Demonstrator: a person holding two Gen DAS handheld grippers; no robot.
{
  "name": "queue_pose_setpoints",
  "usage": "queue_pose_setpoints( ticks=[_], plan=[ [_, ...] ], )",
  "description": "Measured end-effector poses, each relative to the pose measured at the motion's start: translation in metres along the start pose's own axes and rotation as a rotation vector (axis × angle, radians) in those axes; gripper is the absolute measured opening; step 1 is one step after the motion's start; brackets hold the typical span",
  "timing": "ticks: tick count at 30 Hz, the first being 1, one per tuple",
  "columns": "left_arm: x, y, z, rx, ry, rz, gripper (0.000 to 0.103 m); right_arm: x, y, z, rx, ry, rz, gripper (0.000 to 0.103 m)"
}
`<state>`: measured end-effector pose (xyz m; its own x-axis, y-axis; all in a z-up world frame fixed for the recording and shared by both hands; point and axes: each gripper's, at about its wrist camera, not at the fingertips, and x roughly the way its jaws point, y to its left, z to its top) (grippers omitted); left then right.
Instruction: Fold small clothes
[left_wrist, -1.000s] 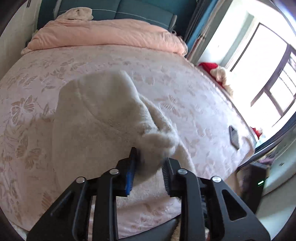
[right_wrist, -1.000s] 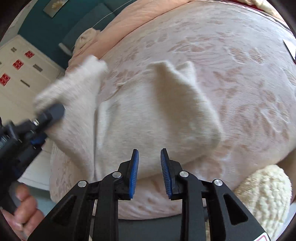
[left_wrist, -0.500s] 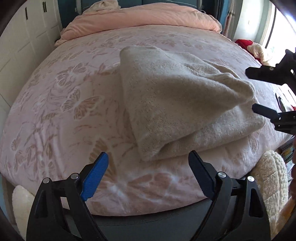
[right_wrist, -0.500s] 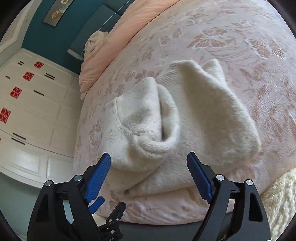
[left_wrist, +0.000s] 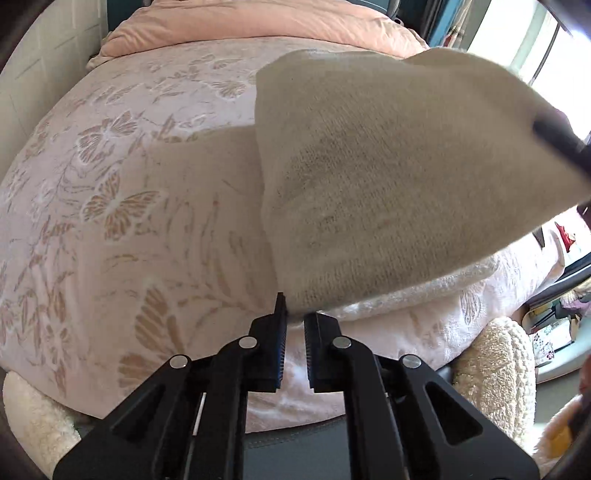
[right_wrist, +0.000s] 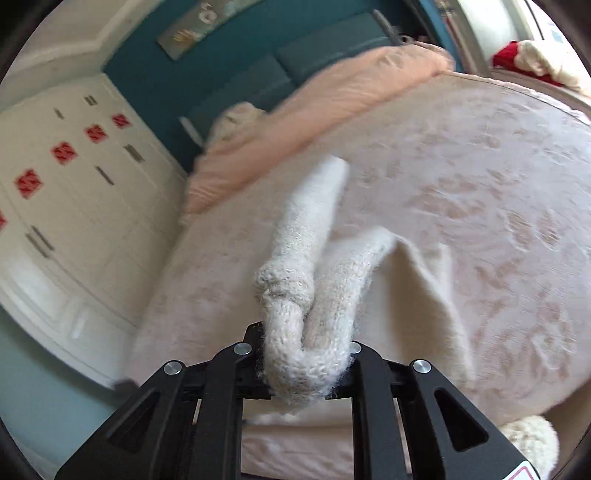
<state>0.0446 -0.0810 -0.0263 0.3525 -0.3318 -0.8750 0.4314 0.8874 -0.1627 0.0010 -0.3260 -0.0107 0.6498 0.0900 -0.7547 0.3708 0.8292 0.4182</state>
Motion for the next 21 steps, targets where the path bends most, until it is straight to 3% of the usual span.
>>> queue_pose_setpoints(
  ticks=[1, 2, 4, 7, 10, 12, 15, 17, 18, 20, 21],
  plan=[
    [0.008, -0.004, -0.002, 0.011, 0.019, 0.004, 0.008, 0.027, -0.028, -0.011, 0.065, 0.101, -0.035, 0.014],
    [0.014, -0.008, -0.003, 0.023, 0.038, 0.007, 0.008, 0.039, -0.048, -0.021, 0.146, 0.136, -0.011, 0.014],
    [0.016, -0.017, -0.007, 0.047, 0.039, 0.026, 0.008, 0.025, -0.053, -0.022, 0.21, 0.082, 0.07, 0.014],
    [0.008, -0.021, -0.009, 0.074, 0.022, 0.042, 0.008, 0.005, -0.031, -0.009, 0.141, 0.021, 0.092, 0.016],
    [-0.003, -0.009, -0.01, 0.023, 0.022, 0.018, 0.011, 0.015, -0.029, -0.008, 0.047, 0.054, -0.009, 0.024],
    [-0.012, 0.0, -0.013, -0.015, 0.014, 0.003, 0.011, 0.018, -0.046, -0.009, 0.081, 0.108, -0.064, 0.033],
    [-0.033, 0.011, -0.016, -0.023, -0.038, 0.015, 0.013, -0.02, -0.055, -0.015, 0.168, -0.013, -0.077, 0.039],
    [-0.045, 0.021, -0.017, -0.04, -0.072, 0.04, 0.026, -0.046, -0.039, -0.01, 0.126, -0.114, -0.114, 0.039],
    [-0.049, 0.026, -0.017, -0.055, -0.089, 0.052, 0.035, -0.055, -0.023, -0.003, 0.082, -0.141, -0.065, 0.038],
    [-0.056, 0.032, -0.018, -0.078, -0.114, 0.068, 0.038, -0.064, 0.017, 0.008, -0.03, -0.164, 0.013, 0.022],
    [-0.056, 0.033, -0.017, -0.082, -0.116, 0.077, 0.038, -0.063, 0.039, 0.013, -0.096, -0.162, 0.043, 0.02]
  ],
)
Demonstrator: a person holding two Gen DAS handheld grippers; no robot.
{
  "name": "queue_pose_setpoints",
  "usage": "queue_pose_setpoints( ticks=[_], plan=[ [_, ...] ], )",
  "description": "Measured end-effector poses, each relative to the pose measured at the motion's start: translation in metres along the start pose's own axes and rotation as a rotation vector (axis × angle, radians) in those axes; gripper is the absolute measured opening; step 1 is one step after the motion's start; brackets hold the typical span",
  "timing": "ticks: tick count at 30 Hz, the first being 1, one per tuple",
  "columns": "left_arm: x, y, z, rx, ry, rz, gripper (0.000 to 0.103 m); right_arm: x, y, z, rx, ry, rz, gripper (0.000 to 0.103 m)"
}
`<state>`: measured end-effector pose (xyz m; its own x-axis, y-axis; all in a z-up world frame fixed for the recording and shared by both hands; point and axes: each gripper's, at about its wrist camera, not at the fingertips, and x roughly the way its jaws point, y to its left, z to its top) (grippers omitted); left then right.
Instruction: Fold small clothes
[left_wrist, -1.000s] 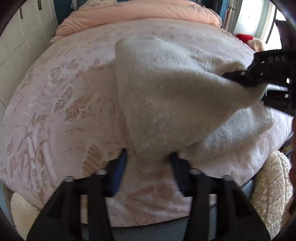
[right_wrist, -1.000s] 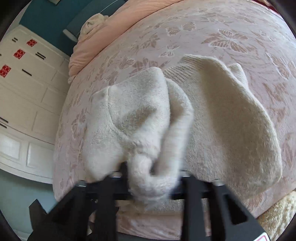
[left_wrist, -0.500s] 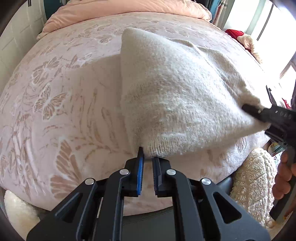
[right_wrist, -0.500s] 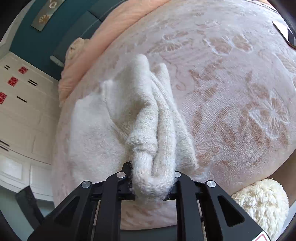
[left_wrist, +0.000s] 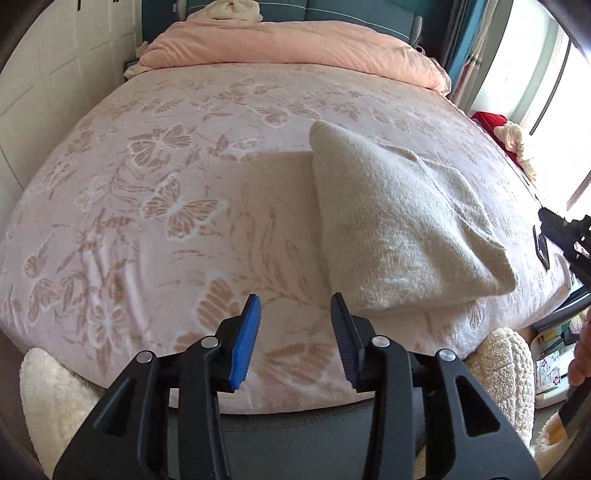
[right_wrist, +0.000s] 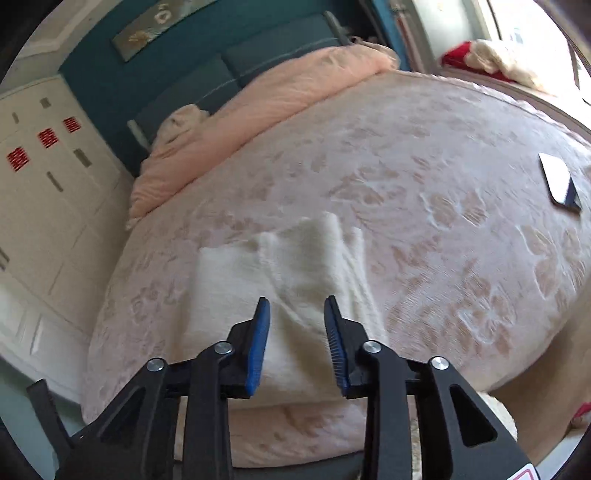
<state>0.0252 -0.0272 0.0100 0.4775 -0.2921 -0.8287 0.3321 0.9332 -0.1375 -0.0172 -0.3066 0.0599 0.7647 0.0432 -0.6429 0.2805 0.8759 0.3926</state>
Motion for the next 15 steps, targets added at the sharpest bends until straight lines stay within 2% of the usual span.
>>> queue_pose_setpoints(
  ticks=[2, 4, 5, 7, 8, 9, 11, 13, 15],
  plan=[
    [-0.001, 0.0, 0.002, -0.001, -0.002, 0.018, 0.038, 0.018, 0.035, 0.006, -0.082, 0.018, 0.075, 0.019],
    [-0.005, -0.001, 0.002, 0.005, -0.01, 0.033, 0.039, 0.054, 0.058, 0.003, -0.12, 0.091, 0.077, 0.019],
    [-0.008, -0.001, 0.002, 0.013, -0.016, 0.043, 0.039, 0.087, 0.064, -0.007, -0.144, 0.173, 0.054, 0.019],
    [-0.014, 0.0, 0.0, 0.016, -0.028, 0.068, 0.053, 0.16, 0.067, -0.048, -0.173, 0.447, -0.009, 0.019],
    [-0.016, 0.002, -0.002, 0.011, -0.036, 0.079, 0.055, 0.178, 0.063, -0.063, -0.171, 0.477, -0.025, 0.016],
    [-0.018, 0.004, -0.003, 0.007, -0.037, 0.086, 0.056, 0.173, 0.066, -0.062, -0.177, 0.432, -0.016, 0.016],
    [-0.021, 0.007, -0.004, 0.008, -0.033, 0.089, 0.056, 0.151, 0.072, -0.045, -0.138, 0.407, -0.002, 0.017],
    [-0.022, 0.009, -0.006, 0.012, -0.037, 0.09, 0.058, 0.117, 0.067, -0.031, -0.075, 0.315, 0.07, 0.015],
    [-0.019, 0.009, -0.008, 0.012, -0.028, 0.086, 0.058, 0.09, 0.053, -0.028, -0.11, 0.216, -0.025, 0.014]
  ],
)
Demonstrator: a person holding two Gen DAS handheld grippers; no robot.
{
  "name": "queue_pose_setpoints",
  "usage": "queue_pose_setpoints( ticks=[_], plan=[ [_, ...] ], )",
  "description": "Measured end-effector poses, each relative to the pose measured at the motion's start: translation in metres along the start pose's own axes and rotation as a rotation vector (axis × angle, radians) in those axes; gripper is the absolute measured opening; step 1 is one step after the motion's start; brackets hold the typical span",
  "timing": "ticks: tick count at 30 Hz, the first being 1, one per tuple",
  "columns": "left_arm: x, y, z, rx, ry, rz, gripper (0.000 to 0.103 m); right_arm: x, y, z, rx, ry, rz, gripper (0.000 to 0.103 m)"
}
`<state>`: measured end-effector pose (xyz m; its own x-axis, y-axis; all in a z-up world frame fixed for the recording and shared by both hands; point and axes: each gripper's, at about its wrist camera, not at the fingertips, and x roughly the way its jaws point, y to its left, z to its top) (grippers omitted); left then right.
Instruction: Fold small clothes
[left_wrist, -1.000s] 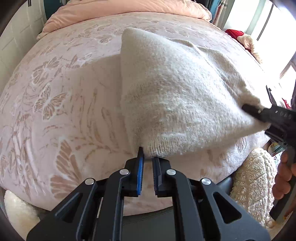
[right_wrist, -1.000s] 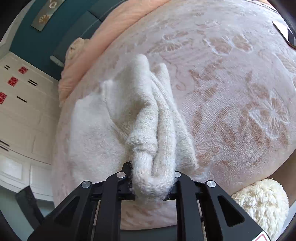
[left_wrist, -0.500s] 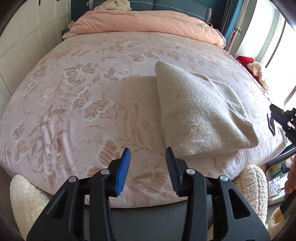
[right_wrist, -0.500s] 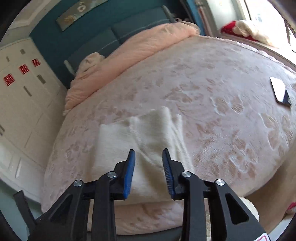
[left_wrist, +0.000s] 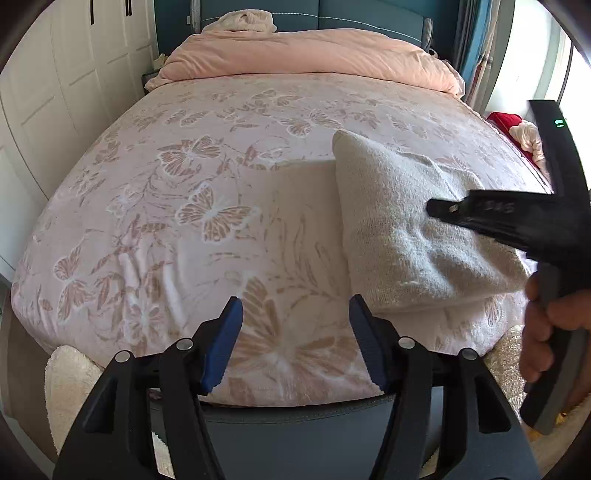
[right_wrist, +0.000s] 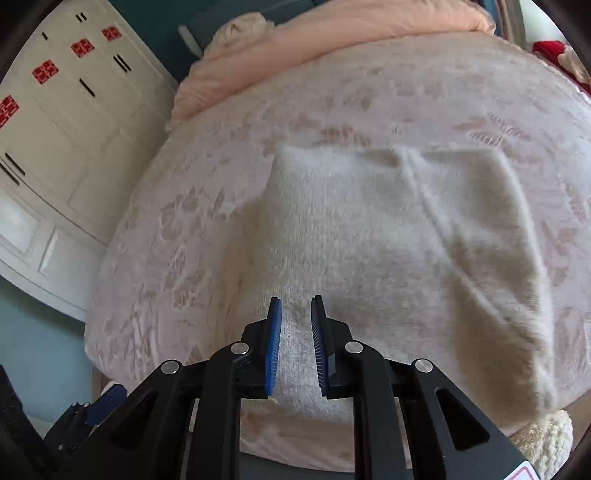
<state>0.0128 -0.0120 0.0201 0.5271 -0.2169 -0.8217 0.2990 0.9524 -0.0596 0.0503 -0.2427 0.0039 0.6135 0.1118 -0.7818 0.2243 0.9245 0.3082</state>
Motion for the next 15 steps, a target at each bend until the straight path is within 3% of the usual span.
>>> queue_pose_setpoints(
  ticks=[1, 3, 4, 7, 9, 11, 13, 15],
  plan=[
    [0.003, -0.001, 0.0, -0.003, 0.008, -0.01, 0.058, -0.002, -0.012, -0.008, -0.015, -0.013, -0.069, 0.015],
    [0.008, -0.006, -0.001, 0.001, 0.027, -0.02, 0.058, 0.027, -0.048, -0.027, -0.014, 0.116, -0.206, 0.017],
    [0.01, -0.009, -0.001, 0.007, 0.032, -0.025, 0.059, 0.033, -0.063, -0.036, 0.016, 0.153, -0.188, 0.01],
    [0.012, -0.021, -0.003, 0.041, 0.04, -0.029, 0.061, -0.013, -0.076, -0.036, 0.14, 0.048, -0.087, 0.012],
    [0.011, -0.027, -0.003, 0.062, 0.036, -0.021, 0.063, -0.04, -0.078, -0.034, 0.145, -0.042, -0.087, 0.02],
    [0.011, -0.03, -0.003, 0.072, 0.033, -0.022, 0.063, -0.047, -0.087, -0.038, 0.16, -0.074, -0.173, 0.058],
    [0.013, -0.031, -0.003, 0.075, 0.041, -0.012, 0.065, -0.037, -0.102, -0.043, 0.191, -0.05, -0.242, 0.062],
    [0.014, -0.032, -0.004, 0.072, 0.049, -0.005, 0.065, -0.016, -0.117, -0.046, 0.253, 0.031, -0.197, 0.062]
  ],
)
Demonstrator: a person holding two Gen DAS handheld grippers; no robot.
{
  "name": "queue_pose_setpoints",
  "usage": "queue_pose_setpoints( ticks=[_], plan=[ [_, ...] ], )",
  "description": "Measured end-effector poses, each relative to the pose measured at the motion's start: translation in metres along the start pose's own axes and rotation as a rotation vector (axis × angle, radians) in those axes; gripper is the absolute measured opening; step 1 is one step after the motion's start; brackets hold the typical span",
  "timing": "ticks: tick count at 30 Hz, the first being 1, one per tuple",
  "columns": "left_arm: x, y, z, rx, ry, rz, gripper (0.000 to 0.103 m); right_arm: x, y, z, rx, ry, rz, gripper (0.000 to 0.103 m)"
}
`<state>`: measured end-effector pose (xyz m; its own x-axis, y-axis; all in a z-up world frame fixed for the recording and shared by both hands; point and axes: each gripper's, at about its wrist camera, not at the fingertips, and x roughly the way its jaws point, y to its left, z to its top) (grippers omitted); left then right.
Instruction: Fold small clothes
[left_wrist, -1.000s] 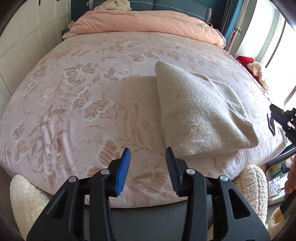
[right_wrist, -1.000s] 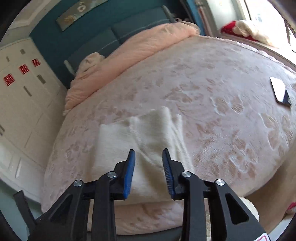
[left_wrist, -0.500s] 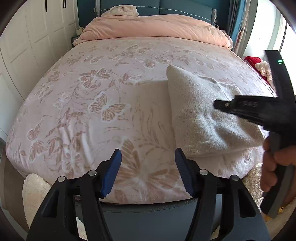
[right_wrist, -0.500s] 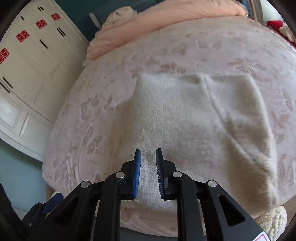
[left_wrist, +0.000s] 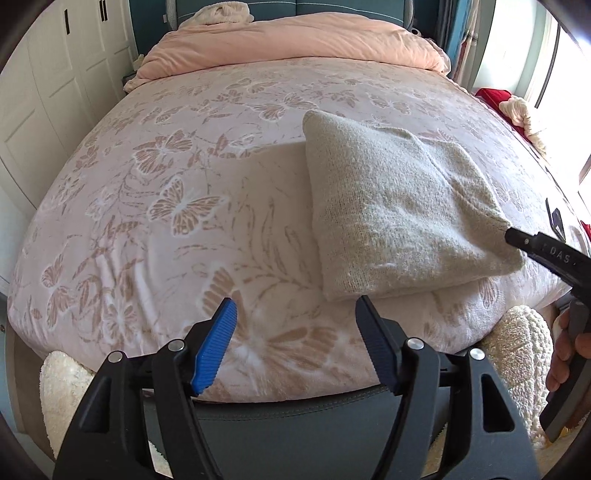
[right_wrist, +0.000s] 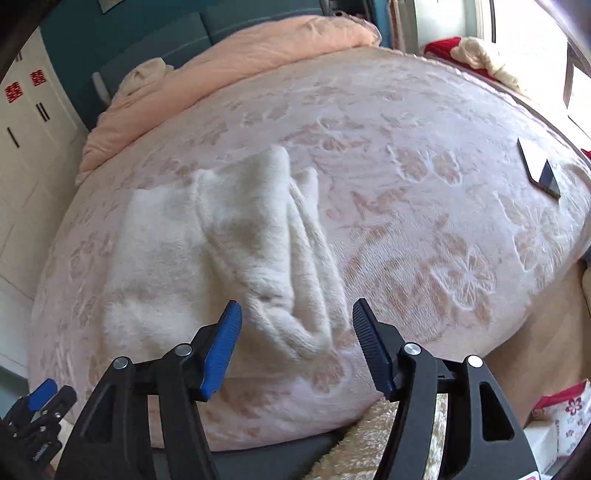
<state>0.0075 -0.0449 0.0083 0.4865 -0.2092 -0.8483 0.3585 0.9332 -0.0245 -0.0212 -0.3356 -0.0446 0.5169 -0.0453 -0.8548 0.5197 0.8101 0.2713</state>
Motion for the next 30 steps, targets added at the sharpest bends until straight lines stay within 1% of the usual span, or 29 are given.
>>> queue_pose_setpoints(
  ticks=[1, 2, 3, 4, 5, 7, 9, 10, 11, 12, 13, 14, 15, 16, 17, 18, 19, 21, 23, 26, 28, 30],
  plan=[
    [0.0, -0.001, -0.001, -0.002, 0.002, 0.002, 0.066, 0.012, -0.001, -0.002, 0.028, 0.041, 0.044, 0.062],
    [0.001, -0.001, -0.001, 0.0, 0.005, 0.004, 0.066, 0.017, -0.005, -0.005, 0.048, 0.06, 0.075, 0.056],
    [0.001, -0.002, -0.001, 0.005, 0.007, 0.009, 0.067, 0.017, -0.005, -0.002, 0.057, 0.051, 0.081, 0.047],
    [0.001, -0.004, -0.002, 0.01, 0.008, 0.016, 0.067, 0.011, -0.002, -0.002, 0.056, 0.032, 0.1, 0.027],
    [0.0, -0.005, -0.002, 0.016, 0.007, 0.019, 0.067, 0.001, 0.001, 0.002, 0.062, 0.001, 0.13, 0.021],
    [-0.002, -0.006, -0.003, 0.023, 0.002, 0.03, 0.071, -0.026, 0.004, 0.011, 0.068, -0.08, 0.201, 0.016],
    [-0.002, -0.006, -0.004, 0.024, -0.001, 0.037, 0.073, -0.042, 0.008, 0.015, 0.037, -0.127, 0.208, 0.014],
    [-0.001, -0.006, -0.004, 0.022, 0.004, 0.038, 0.073, -0.037, 0.007, 0.015, 0.015, -0.12, 0.186, 0.015],
    [0.002, -0.006, -0.004, 0.019, 0.013, 0.038, 0.073, -0.023, 0.005, 0.013, -0.003, -0.083, 0.143, 0.015],
    [0.004, -0.007, -0.004, 0.017, 0.021, 0.035, 0.073, 0.003, -0.002, 0.006, -0.015, -0.012, 0.089, 0.015],
    [0.007, -0.008, -0.005, 0.012, 0.03, 0.03, 0.073, 0.029, -0.01, -0.001, -0.013, 0.062, 0.061, 0.016],
    [0.008, -0.009, -0.005, 0.008, 0.039, 0.021, 0.073, 0.039, -0.018, -0.009, 0.006, 0.073, 0.085, 0.017],
    [0.009, -0.011, -0.005, 0.004, 0.048, 0.008, 0.073, 0.033, -0.019, -0.009, 0.015, 0.042, 0.096, 0.017],
    [0.01, -0.011, -0.005, 0.003, 0.056, -0.004, 0.073, 0.025, -0.015, -0.007, 0.01, 0.033, 0.102, 0.019],
    [0.009, -0.011, -0.005, 0.002, 0.056, -0.014, 0.074, 0.017, -0.013, -0.004, 0.013, 0.021, 0.108, 0.024],
    [0.008, -0.01, -0.004, -0.004, 0.052, -0.024, 0.08, 0.009, -0.012, -0.002, 0.026, 0.005, 0.118, 0.028],
    [0.008, -0.007, -0.003, -0.021, 0.05, -0.037, 0.084, 0.004, -0.011, 0.001, 0.033, -0.005, 0.127, 0.035],
    [0.009, -0.002, 0.003, -0.075, 0.046, -0.093, 0.087, -0.005, -0.01, 0.007, 0.028, -0.031, 0.122, 0.043],
    [0.015, 0.001, 0.014, -0.131, 0.058, -0.146, 0.089, -0.009, -0.011, 0.014, 0.026, -0.059, 0.114, 0.067],
    [0.031, -0.002, 0.038, -0.183, 0.077, -0.21, 0.09, -0.001, -0.012, 0.027, 0.042, -0.052, 0.114, 0.076],
    [0.046, -0.008, 0.054, -0.2, 0.084, -0.241, 0.091, 0.012, -0.01, 0.036, 0.044, -0.025, 0.107, 0.079],
    [0.064, -0.014, 0.069, -0.202, 0.103, -0.268, 0.092, 0.028, -0.01, 0.041, 0.049, 0.016, 0.126, 0.08]
  ],
)
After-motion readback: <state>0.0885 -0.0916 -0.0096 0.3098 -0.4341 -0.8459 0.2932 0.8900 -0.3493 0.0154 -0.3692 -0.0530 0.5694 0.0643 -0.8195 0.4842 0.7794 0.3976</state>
